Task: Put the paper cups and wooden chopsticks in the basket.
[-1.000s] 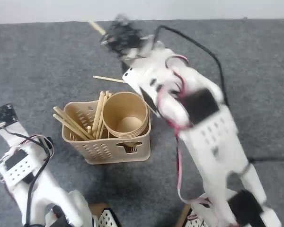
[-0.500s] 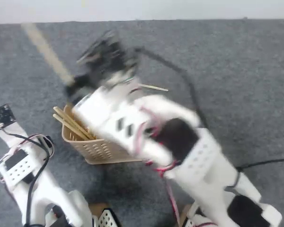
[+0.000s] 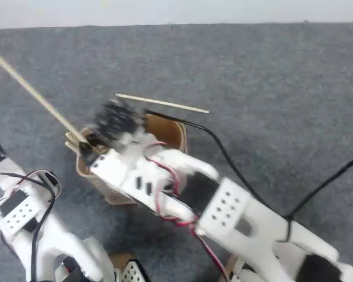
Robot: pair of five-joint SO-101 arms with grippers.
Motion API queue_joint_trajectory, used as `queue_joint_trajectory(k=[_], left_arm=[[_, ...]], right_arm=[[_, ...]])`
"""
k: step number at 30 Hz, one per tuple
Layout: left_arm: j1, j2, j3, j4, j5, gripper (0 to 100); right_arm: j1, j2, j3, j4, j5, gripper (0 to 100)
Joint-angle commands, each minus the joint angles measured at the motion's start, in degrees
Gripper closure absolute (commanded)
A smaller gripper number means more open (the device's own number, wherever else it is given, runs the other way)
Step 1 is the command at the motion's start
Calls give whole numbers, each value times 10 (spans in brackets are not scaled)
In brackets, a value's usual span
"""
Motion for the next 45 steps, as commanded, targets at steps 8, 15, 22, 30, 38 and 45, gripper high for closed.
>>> queue_joint_trajectory(k=[8, 15, 22, 30, 38, 45], left_arm=[[0, -8, -19, -11, 6, 754], [0, -8, -19, -11, 6, 754], [0, -8, -18, -11, 6, 754], [0, -8, -18, -11, 5, 754], [10, -7, -14, -11, 3, 754], [10, -7, -12, -11, 3, 754]], right_arm=[[14, -15, 38, -53, 38, 961], [15, 0, 38, -53, 38, 742], [15, -5, 38, -53, 39, 772], [5, -58, -158, 200, 181, 772], [188, -64, -342, 386, 231, 772], [381, -26, -291, 366, 282, 772]])
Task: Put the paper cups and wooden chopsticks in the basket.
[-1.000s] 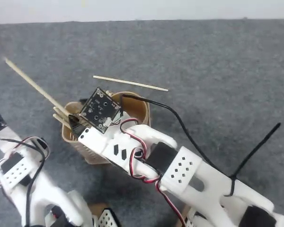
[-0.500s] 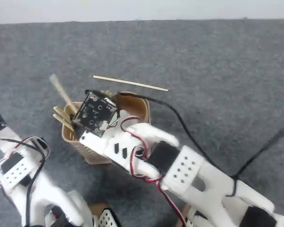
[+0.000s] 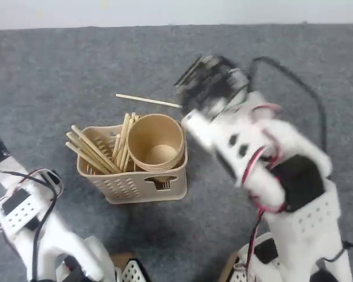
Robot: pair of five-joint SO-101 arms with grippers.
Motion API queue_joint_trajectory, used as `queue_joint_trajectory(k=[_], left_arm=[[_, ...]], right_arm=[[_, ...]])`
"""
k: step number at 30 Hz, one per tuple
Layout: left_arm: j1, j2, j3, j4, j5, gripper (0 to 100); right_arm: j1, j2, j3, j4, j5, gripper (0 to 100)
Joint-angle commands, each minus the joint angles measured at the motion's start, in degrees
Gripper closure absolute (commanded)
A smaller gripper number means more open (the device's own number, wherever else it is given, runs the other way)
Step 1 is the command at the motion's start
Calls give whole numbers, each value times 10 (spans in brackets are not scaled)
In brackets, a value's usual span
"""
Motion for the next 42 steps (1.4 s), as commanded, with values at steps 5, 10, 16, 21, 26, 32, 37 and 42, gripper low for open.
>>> queue_joint_trajectory(k=[5, 10, 16, 21, 26, 32, 37, 42], left_arm=[[4, -7, -12, -11, 3, 754], [4, -6, -12, -11, 3, 754], [1, -8, 0, -15, 1, 754], [3, -8, 11, -39, 1, 754], [3, -8, 11, -39, 1, 754], [4, -8, 11, -39, 1, 754], [4, -8, 11, -39, 1, 754], [4, -8, 11, -39, 1, 754]], right_arm=[[135, 101, 55, -42, 124, 772], [153, 179, 113, -94, 171, 773], [207, 218, 204, -230, 221, 835], [217, 241, 320, -392, 239, 819], [187, 258, 382, -523, 271, 818], [183, 343, 383, -579, 290, 782], [191, 434, 375, -638, 302, 779], [183, 473, 345, -595, 300, 779]])
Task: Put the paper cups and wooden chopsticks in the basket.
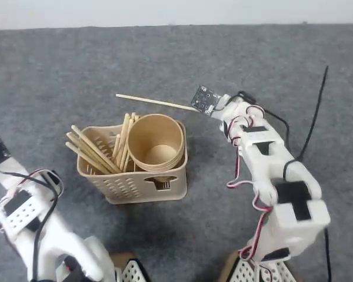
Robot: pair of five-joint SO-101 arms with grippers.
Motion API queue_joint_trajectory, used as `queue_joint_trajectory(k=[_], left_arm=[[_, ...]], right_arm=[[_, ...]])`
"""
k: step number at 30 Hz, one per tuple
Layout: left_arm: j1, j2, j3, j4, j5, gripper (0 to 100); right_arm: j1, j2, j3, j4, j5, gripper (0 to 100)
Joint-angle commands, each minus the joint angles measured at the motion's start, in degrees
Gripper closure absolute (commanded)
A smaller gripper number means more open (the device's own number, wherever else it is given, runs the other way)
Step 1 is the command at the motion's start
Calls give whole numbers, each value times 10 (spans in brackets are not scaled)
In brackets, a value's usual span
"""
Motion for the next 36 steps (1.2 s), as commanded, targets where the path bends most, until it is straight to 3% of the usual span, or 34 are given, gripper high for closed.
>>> queue_joint_trajectory(k=[1, 6, 14, 19, 24, 26, 32, 36], left_arm=[[4, -8, -2, -11, 1, 754], [4, -8, -2, -11, 1, 754], [4, -8, -2, -11, 1, 754], [3, -8, -2, -9, 1, 754], [1, -8, -2, -9, 1, 754], [1, -8, -2, -9, 1, 754], [23, -8, -6, -11, 1, 754], [51, -9, -44, -11, 4, 754]], right_arm=[[-22, -7, -33, 45, 4, 779], [-79, -80, -17, 122, -8, 779], [-184, -185, 17, 117, -47, 779], [-172, -138, 4, 67, -30, 782], [-153, -78, 3, 35, 81, 782], [-145, -67, 3, 34, 91, 782], [-101, -97, 3, 34, 77, 782], [-61, -191, 4, 39, -33, 782]])
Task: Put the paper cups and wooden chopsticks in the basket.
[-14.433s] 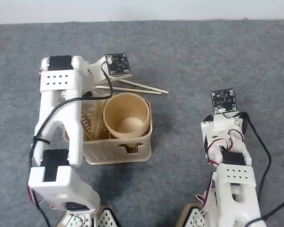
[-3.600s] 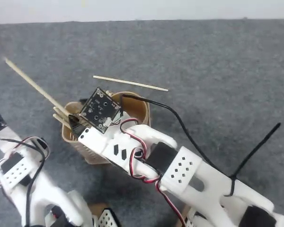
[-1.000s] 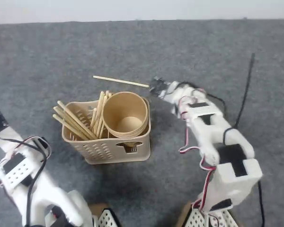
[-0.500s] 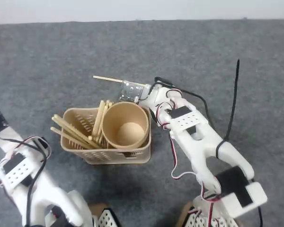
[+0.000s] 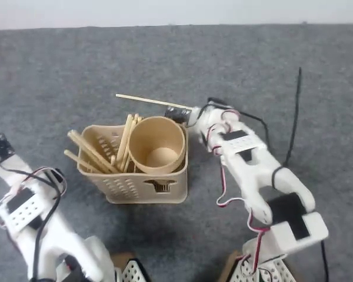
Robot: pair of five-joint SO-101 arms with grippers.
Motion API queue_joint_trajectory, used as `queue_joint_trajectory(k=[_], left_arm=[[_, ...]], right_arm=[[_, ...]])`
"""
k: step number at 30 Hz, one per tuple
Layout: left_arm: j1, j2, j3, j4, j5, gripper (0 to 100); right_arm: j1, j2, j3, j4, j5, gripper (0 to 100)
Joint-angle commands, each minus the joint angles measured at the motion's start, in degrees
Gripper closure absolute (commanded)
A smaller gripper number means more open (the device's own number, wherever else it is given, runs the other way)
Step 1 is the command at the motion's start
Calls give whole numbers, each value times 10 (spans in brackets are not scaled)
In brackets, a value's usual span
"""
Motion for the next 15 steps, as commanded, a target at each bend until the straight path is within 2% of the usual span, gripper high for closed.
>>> queue_joint_trajectory(k=[1, 4, 7, 11, 15], left_arm=[[25, -9, -50, -10, 5, 754], [38, -4, -49, -9, 6, 751], [47, -9, -45, -8, 3, 750], [52, -8, -83, 33, 3, 712], [75, -4, -52, 61, 4, 709]], right_arm=[[36, -121, -23, 0, -113, 782], [62, -236, -23, 69, -217, 783], [78, -338, -26, 133, -289, 780], [77, -456, -58, 260, -367, 780], [51, -520, -183, 437, -417, 783]])
